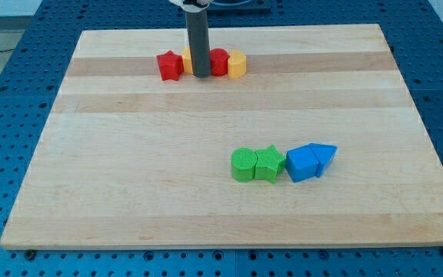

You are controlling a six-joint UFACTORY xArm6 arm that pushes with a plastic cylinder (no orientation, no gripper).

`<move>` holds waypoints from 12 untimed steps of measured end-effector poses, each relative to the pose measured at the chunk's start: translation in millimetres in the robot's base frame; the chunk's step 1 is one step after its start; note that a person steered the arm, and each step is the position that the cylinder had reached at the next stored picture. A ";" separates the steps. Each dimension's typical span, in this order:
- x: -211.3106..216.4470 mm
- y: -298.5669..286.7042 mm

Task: Separate the yellow blocks from red blocks

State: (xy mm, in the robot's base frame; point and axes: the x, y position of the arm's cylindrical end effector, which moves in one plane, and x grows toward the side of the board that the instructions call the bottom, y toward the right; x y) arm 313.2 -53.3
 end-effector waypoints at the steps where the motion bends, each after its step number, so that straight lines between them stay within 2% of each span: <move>1: -4.4 -5.0; 2: -3.6 -16.2; 3: 51.1 -42.0; 4: 98.3 -118.0; 5: 53.0 -189.2; 6: -16.3 -180.2; 7: -38.0 -124.9; 12: -38.8 78.9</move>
State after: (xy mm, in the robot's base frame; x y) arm 274.4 25.6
